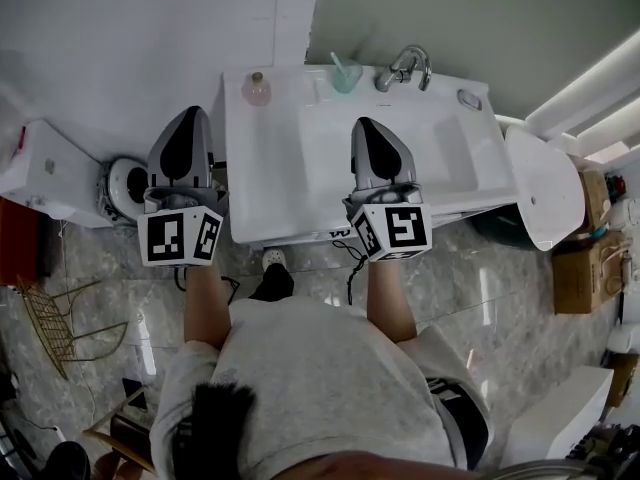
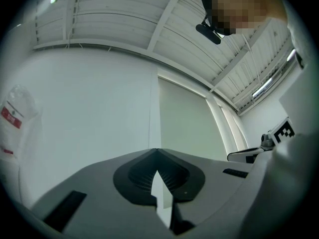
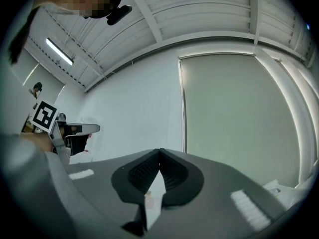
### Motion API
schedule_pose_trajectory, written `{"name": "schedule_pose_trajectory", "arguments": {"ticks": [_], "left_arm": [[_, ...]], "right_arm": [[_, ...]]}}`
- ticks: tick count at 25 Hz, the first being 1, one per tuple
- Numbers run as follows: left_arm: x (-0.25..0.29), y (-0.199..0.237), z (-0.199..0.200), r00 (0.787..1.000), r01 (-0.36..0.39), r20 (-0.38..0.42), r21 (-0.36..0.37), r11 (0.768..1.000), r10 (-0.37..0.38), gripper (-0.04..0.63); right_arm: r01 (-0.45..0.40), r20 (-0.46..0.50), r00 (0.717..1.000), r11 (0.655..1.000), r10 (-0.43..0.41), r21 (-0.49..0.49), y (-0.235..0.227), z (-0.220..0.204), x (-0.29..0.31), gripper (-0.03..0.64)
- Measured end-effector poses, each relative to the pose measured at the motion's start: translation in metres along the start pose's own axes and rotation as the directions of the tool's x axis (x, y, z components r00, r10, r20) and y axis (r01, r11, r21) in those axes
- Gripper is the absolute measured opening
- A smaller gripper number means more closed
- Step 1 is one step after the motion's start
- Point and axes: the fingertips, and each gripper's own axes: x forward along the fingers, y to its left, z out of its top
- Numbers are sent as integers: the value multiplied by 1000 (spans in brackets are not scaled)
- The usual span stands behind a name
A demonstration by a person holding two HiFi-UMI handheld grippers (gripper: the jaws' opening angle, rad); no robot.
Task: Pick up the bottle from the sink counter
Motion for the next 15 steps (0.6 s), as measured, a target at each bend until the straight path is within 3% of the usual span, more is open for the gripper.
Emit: {"name": "schedule_pose_trajectory", "arguments": {"ticks": [8,15], "left_arm": [[69,41,-22,1000,0,-5,-9,1000,0,6],[118,73,-71,998,5,-58,-25,1000,-6,8]], "right_arm": [[-11,16,1000,1000,11,-16,-16,-9,84,11],[-25,-27,999,1000,24,-20,-18,-36,141,11]]}}
